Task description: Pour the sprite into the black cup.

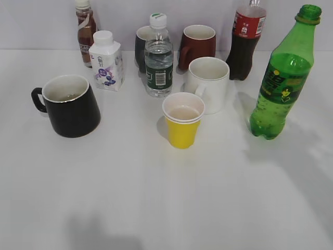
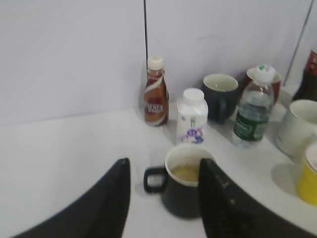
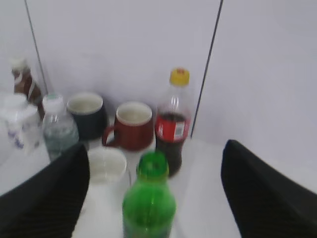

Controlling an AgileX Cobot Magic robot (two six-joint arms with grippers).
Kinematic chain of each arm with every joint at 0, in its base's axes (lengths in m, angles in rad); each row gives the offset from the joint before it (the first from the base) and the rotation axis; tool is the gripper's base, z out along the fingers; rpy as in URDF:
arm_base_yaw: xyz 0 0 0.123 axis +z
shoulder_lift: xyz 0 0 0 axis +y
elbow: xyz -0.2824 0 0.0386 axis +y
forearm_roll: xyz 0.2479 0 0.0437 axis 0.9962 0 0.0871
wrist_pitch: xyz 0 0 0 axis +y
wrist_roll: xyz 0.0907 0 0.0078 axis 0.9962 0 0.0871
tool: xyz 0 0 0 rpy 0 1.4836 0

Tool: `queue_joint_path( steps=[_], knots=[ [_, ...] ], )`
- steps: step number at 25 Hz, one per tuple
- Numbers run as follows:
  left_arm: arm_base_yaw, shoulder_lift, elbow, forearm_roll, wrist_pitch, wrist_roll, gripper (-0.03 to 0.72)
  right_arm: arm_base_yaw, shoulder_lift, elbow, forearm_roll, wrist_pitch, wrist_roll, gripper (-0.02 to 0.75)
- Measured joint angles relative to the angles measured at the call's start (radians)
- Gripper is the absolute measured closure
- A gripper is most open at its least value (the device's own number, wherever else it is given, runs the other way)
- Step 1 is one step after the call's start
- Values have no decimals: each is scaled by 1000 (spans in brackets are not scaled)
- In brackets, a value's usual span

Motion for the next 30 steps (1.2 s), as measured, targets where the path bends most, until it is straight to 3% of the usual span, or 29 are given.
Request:
queue_joint_path(
  steps=[7, 12, 19, 23, 30],
  knots=[
    [0, -260, -8, 21, 469, -1, 281, 0, -330, 19, 1, 538, 24, 141],
    [0, -356, -3, 88, 644, -39, 281, 0, -547, 130, 1, 826, 55, 141],
    [0, -415, 117, 126, 600, -50, 281, 0, -746, 318, -27, 854, 92, 143],
    [0, -419, 147, 129, 535, -50, 284, 0, -754, 357, -28, 738, 92, 143],
    [0, -419, 148, 130, 525, -50, 323, 0, -753, 367, -29, 727, 95, 149]
  ],
)
